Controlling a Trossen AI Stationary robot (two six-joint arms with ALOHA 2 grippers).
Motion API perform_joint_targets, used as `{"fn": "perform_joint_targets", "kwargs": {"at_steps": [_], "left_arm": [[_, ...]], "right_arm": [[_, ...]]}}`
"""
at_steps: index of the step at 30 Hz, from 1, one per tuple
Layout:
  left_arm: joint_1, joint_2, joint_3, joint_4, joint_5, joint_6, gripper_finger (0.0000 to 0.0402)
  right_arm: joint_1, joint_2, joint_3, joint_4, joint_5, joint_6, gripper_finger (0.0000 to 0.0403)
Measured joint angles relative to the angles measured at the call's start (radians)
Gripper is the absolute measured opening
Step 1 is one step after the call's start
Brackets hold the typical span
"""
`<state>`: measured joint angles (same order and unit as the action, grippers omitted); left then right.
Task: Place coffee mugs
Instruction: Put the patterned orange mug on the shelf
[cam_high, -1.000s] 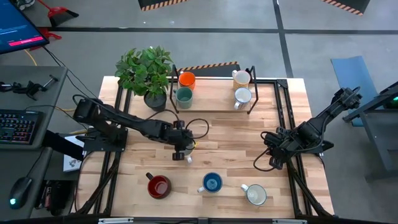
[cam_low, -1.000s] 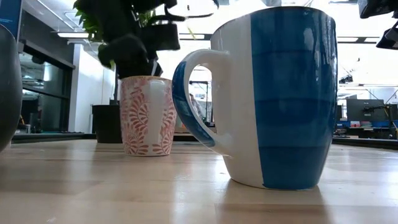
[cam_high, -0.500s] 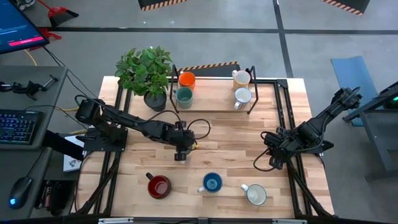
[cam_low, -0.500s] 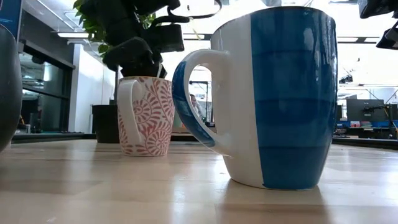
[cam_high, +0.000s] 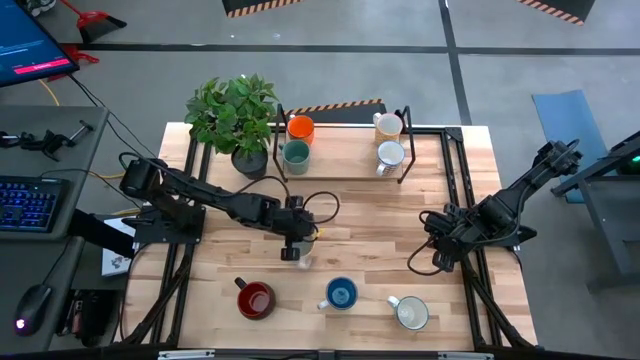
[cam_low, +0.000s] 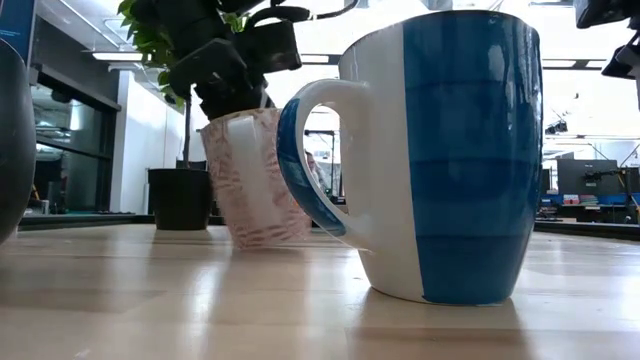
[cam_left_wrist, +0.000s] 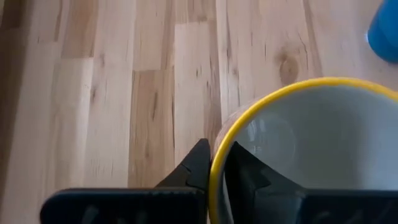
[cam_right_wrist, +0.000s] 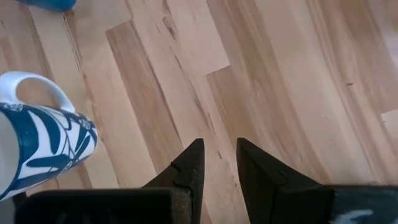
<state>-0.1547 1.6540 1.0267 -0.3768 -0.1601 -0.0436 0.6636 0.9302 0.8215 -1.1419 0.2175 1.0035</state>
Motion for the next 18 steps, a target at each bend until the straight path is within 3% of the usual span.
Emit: {"fn": "perform_joint_targets", "kwargs": {"at_steps": [9,18], "left_arm": [[-0.005,0.010,0.043,-0.030,-0.013,0.022,0.0014],[0.008,0.008,0.319,-0.157,-0.250,0.114,0.0012]], "right_arm": [[0.000,0.000,0.000,0.000,0.019,-0.002,0.0073],[0.000,0.000,0.000,0.000,0.019,-0.026,0.0073]]}}
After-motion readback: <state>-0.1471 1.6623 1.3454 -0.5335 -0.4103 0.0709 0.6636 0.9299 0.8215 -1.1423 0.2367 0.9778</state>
